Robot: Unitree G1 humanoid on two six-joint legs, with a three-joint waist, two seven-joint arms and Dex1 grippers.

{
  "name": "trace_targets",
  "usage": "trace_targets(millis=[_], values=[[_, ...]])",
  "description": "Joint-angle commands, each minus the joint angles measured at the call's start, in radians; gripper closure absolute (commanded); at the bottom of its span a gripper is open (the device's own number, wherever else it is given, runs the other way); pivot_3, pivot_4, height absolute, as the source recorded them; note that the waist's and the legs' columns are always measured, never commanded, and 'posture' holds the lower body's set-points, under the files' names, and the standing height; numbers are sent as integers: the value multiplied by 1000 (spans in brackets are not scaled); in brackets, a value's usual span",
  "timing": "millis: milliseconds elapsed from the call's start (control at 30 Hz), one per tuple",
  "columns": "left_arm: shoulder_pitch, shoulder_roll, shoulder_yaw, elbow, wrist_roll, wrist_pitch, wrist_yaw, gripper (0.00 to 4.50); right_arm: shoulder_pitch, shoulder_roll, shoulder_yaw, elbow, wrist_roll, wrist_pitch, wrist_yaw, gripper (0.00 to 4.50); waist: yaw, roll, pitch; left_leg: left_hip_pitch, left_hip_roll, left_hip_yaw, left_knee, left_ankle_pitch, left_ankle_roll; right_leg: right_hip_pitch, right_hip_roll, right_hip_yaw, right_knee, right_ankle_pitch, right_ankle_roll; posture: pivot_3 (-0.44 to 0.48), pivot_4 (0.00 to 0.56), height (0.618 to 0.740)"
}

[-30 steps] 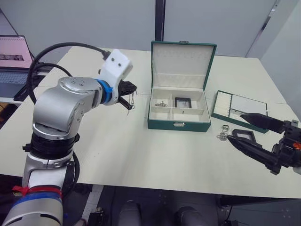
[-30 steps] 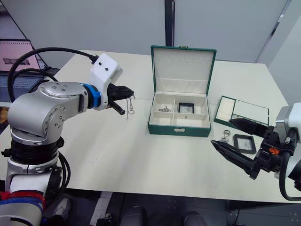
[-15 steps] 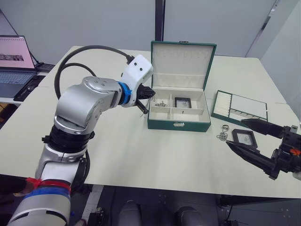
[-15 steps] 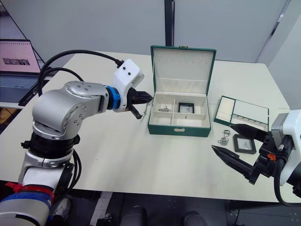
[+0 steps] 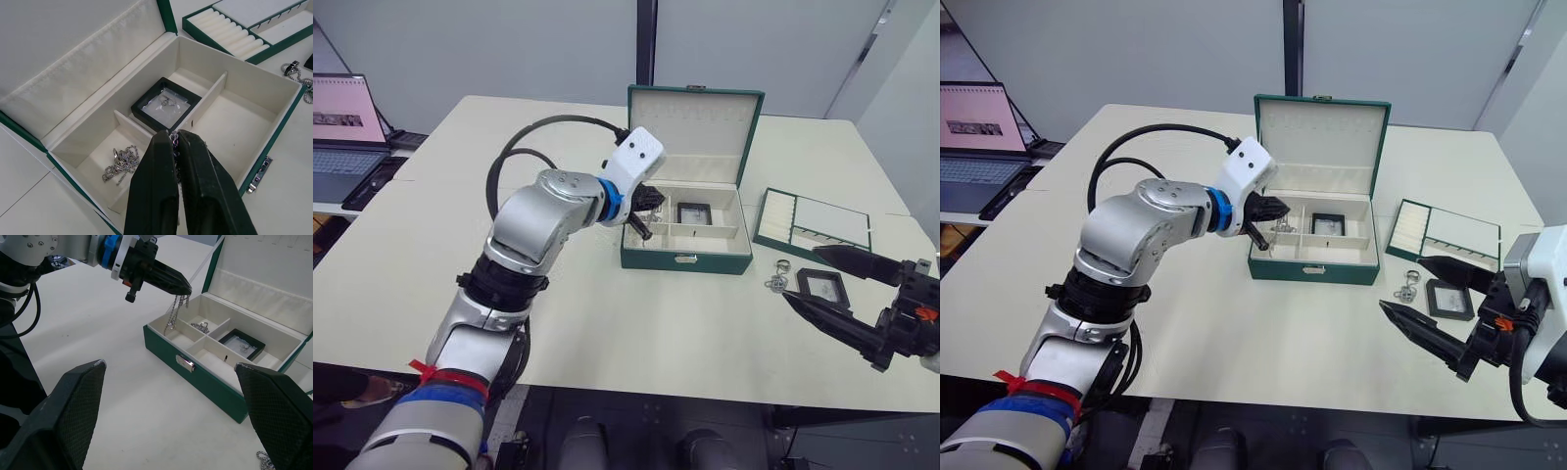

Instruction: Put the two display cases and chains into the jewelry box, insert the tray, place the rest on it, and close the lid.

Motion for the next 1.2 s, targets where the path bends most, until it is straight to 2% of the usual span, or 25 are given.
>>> trace_targets(millis=[33, 200, 1000, 1100, 1200], values=[[5, -12, -19, 1, 36, -50, 3, 4490, -15, -16, -27, -5, 49, -24, -11, 0, 0, 0, 0, 0, 0, 0, 0, 0, 0, 0, 0, 0, 0, 0, 0, 0, 150, 740], [10, -24, -35, 26, 68, -61, 7, 4490, -22, -29, -29, -2, 103, -26, -25, 0, 0, 0, 0, 0, 0, 0, 0, 0, 0, 0, 0, 0, 0, 0, 0, 0, 150, 740], [55, -12, -43, 19, 115, -21, -27, 4490, -47, -45, -16, 10, 74, -20, -29, 0, 0, 0, 0, 0, 0, 0, 0, 0, 0, 0, 0, 0, 0, 0, 0, 0, 150, 740], [54, -15, -34, 24, 88, -15, -63, 3719, -52, -47, -8, 11, 66, -20, -29, 0, 0, 0, 0, 0, 0, 0, 0, 0, 0, 0, 0, 0, 0, 0, 0, 0, 150, 740], [51, -18, -28, 28, 104, -17, -44, 2790, -53, -47, -8, 12, 63, -18, -27, 0, 0, 0, 0, 0, 0, 0, 0, 0, 0, 0, 0, 0, 0, 0, 0, 0, 150, 740]])
